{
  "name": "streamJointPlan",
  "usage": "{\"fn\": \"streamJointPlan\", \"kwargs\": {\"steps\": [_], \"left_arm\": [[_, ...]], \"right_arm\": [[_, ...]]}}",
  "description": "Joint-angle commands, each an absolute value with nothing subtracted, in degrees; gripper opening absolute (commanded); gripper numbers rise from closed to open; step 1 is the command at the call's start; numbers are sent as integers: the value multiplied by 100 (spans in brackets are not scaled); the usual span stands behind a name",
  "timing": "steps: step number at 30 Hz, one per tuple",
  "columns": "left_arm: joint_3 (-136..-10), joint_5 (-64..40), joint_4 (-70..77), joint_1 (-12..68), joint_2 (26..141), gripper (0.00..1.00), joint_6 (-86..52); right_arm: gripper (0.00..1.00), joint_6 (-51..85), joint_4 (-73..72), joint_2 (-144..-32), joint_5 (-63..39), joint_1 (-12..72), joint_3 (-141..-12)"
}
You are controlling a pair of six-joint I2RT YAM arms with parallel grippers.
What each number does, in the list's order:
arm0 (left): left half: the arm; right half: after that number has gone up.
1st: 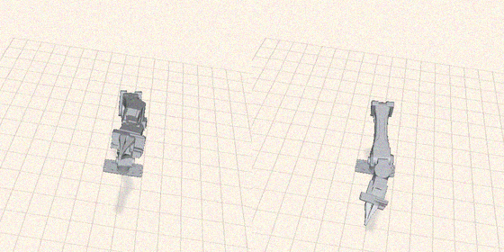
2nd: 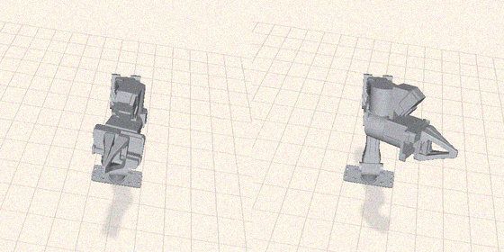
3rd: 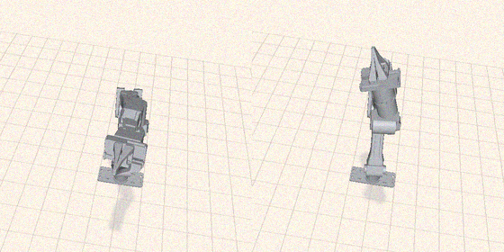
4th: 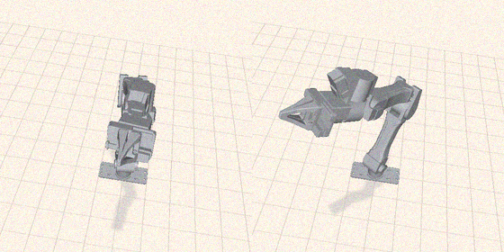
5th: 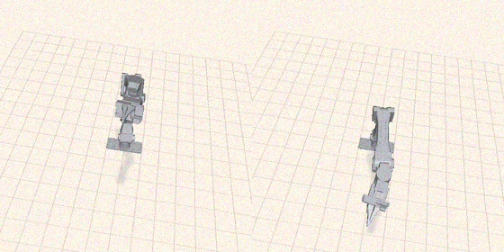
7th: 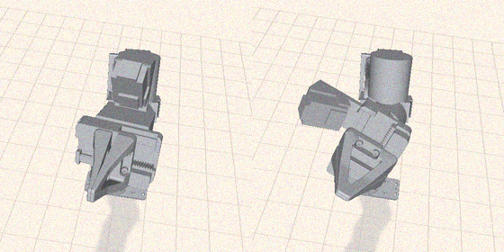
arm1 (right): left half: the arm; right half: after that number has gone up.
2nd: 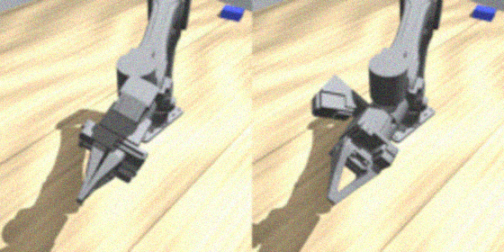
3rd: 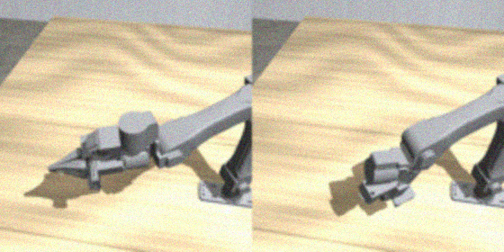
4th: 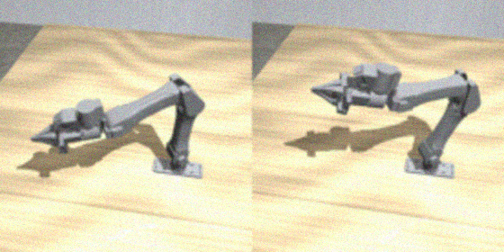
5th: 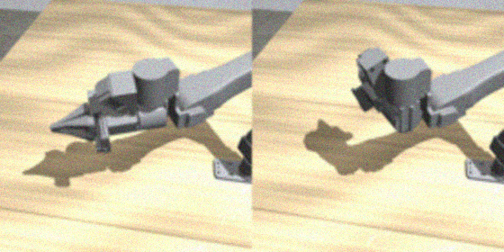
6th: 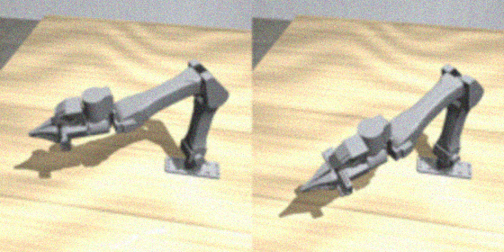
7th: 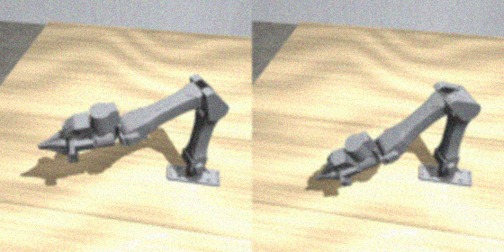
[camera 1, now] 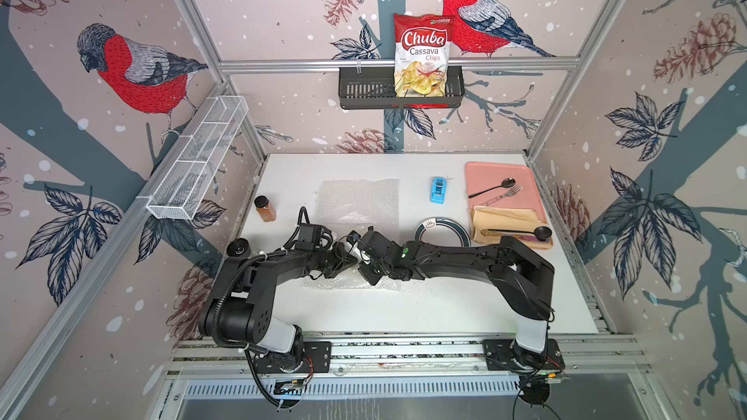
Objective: Wrap dinner plates in bubble wrap
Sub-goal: Adjust the plate at the bubble wrap.
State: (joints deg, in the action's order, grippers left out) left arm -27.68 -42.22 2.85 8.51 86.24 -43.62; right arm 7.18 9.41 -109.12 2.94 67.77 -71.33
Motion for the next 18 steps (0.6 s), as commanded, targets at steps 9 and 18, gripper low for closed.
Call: {"fn": "streamJointPlan", "kwargs": {"steps": [9, 18], "left_arm": [[-2728, -3705, -291, 870, 8728, 0, -4343], [-2725, -3700, -290, 870, 8754, 0, -4333]], "right_arm": [[27, 105, 684, -11104, 0, 6763, -7341], [26, 105, 856, -11377, -174, 6751, -7451]]}}
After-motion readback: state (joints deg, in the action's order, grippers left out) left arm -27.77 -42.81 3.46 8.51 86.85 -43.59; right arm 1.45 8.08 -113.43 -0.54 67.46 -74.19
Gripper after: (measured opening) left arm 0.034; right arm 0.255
